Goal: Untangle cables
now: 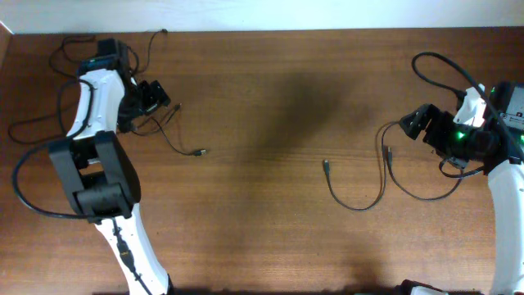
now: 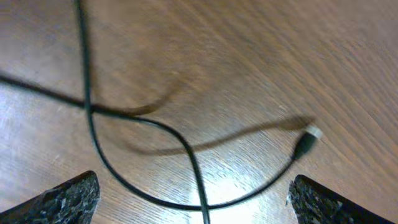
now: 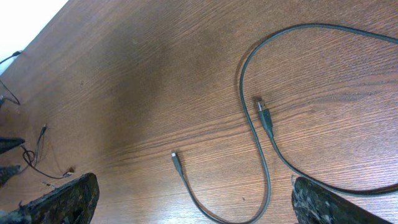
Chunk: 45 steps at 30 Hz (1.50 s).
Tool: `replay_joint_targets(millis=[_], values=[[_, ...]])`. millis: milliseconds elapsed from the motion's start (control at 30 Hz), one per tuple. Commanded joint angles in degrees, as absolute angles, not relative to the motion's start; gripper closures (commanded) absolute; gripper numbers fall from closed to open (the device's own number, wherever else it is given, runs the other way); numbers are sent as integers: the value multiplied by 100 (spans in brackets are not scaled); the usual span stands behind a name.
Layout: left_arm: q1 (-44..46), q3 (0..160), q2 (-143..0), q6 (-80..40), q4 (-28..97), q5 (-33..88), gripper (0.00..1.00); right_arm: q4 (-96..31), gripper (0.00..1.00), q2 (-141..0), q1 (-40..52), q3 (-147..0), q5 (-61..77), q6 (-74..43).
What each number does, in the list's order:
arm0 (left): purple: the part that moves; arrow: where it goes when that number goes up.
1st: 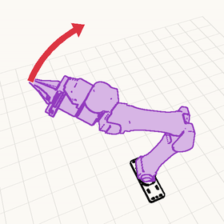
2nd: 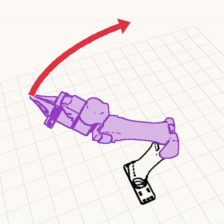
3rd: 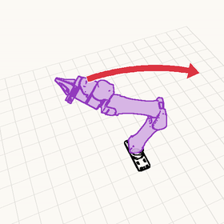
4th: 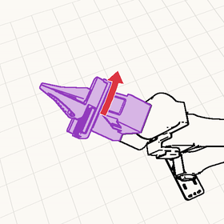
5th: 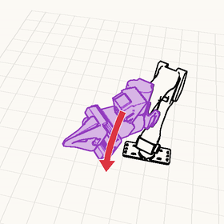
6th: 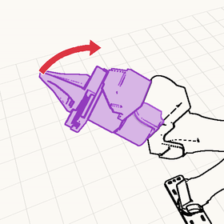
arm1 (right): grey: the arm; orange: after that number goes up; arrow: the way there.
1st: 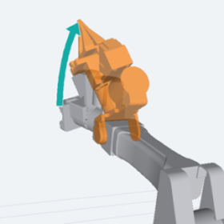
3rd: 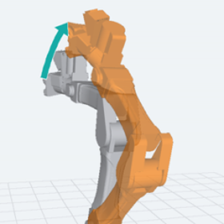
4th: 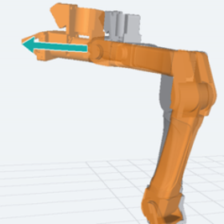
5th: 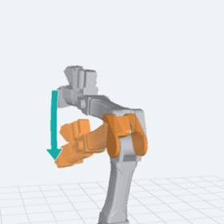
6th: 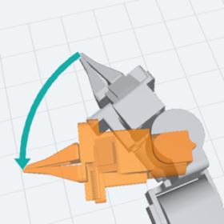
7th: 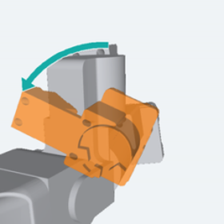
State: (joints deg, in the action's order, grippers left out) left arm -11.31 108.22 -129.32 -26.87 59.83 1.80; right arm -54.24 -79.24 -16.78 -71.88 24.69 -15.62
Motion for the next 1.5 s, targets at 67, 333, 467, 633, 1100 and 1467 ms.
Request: replay_joint_targets(millis=[67,333,467,633,1100,1467], values=[[-1155,10298,-12964,-3658,5360,-392,1,-5424,2,-7924,-1647,-7216,2414,-1500],[-1232,9920,-12971,-3669,5052,-419,8,-5424,2,-7924,-1647,-7216,2414,-1500],[-1232,9826,-13087,-3664,4576,-480,25,-5424,2,-7924,-1647,-7216,2414,-1500],[-1243,9817,-13308,-3664,4233,-502,50,-5424,2,-7924,-1647,-7216,2414,-1500],[-1308,11548,-13369,-2390,4877,-742,7,-5424,2,-7924,-1647,-7216,2414,-1500],[-2370,12411,-13489,-3326,5905,-1437,1,-5424,2,-7924,-1647,-7216,2414,-1500]])
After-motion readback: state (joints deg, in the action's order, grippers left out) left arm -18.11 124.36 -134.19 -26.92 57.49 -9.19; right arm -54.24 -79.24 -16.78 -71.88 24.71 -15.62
